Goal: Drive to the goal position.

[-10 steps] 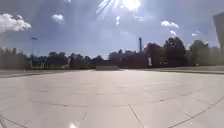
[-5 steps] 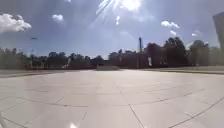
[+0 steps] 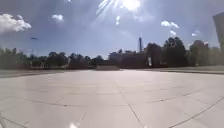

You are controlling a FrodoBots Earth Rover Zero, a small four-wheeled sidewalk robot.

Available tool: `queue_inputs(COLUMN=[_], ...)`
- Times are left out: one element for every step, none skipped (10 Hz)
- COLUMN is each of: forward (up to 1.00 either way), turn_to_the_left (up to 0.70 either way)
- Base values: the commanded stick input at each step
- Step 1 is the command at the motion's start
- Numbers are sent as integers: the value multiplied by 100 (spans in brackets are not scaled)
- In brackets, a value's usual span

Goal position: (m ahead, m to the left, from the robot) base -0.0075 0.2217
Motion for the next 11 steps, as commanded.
queue_inputs(forward=[4,5,5,5,4,5,4,4,5,4,4], turn_to_the_left=[0,0,0,0,0,0,0,0,0,0,0])
